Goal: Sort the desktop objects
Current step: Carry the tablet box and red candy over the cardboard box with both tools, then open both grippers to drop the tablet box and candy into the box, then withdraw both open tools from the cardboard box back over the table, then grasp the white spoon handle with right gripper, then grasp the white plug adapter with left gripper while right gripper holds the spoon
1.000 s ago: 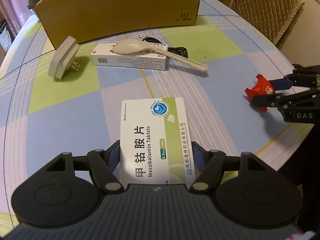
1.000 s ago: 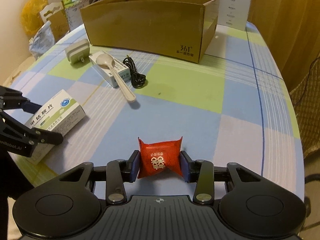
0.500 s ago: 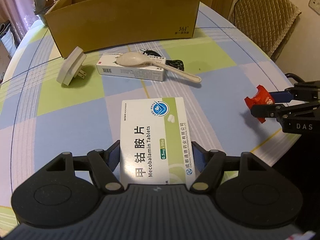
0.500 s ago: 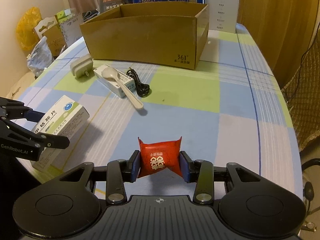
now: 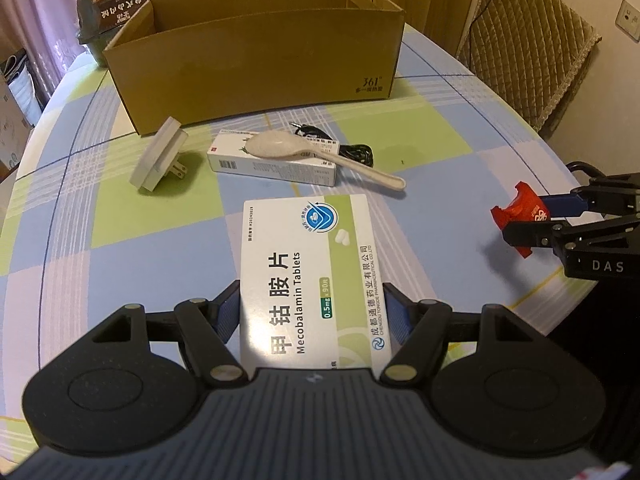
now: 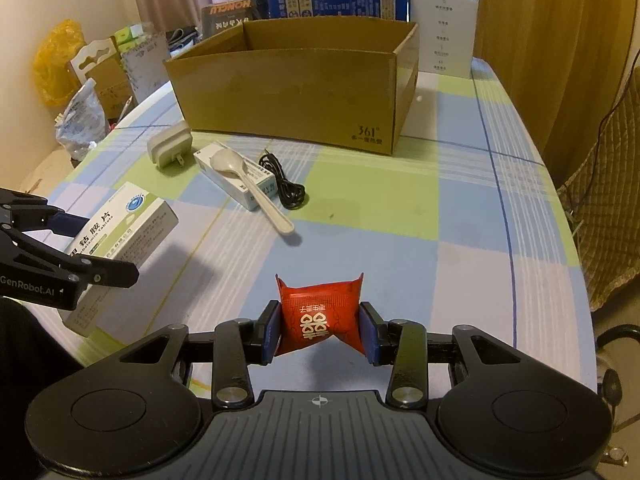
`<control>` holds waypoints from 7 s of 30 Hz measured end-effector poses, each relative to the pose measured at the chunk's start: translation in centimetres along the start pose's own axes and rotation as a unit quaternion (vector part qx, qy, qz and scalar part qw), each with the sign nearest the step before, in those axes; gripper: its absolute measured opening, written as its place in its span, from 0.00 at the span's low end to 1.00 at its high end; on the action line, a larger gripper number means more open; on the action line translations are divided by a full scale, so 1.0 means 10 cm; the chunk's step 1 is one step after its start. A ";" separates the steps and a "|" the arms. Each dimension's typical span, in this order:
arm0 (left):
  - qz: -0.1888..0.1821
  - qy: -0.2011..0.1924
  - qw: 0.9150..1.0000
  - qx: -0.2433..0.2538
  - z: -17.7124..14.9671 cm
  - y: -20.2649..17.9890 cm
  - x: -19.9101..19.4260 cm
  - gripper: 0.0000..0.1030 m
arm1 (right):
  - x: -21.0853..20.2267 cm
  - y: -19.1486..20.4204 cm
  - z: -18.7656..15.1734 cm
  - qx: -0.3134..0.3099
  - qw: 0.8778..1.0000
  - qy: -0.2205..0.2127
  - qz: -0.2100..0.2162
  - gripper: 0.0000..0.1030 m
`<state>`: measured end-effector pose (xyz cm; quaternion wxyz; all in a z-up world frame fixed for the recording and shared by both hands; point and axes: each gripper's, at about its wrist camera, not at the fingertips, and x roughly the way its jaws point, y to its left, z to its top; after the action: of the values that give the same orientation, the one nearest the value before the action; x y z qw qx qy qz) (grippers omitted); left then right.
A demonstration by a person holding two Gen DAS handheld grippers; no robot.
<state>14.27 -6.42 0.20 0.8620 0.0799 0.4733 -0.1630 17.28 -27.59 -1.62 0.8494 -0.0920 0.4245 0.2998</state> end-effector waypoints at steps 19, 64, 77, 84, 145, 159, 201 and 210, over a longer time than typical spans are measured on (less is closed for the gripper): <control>0.009 -0.051 0.999 0.009 1.00 0.45 -0.22 0.65 | 0.06 0.00 1.05 -0.047 0.997 -0.055 -0.007 0.37; 0.019 -0.080 0.995 -0.057 2.53 1.40 0.77 0.70 | 1.43 -0.25 2.73 -0.033 0.998 -0.047 -0.028 0.37; 0.019 -0.087 0.995 -0.048 2.28 1.33 0.52 0.70 | 1.27 -0.06 2.70 -0.063 0.995 -0.067 -0.032 0.65; 0.019 -0.085 0.995 -0.050 2.01 1.26 0.29 0.72 | 0.99 0.04 2.56 -0.063 0.995 -0.069 -0.033 0.66; 0.001 0.005 0.993 0.114 0.10 0.54 0.38 0.91 | 0.99 0.46 0.82 -0.235 0.969 0.040 0.068 0.48; 0.001 0.004 0.990 0.139 0.28 0.58 0.52 0.91 | 1.43 0.56 0.99 -0.273 0.955 0.094 0.072 0.13; 0.004 0.006 0.988 0.155 0.32 0.50 0.53 0.91 | 1.34 0.38 0.99 -0.241 0.962 0.103 0.080 0.03; 0.025 0.006 0.991 0.132 0.50 0.82 0.50 0.91 | 1.20 0.39 1.05 -0.253 0.959 0.098 0.081 0.03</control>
<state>23.64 -1.30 -1.41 0.8450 0.2061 0.4501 -0.2020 27.48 -14.96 -3.98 0.7255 -0.2983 0.4214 0.4549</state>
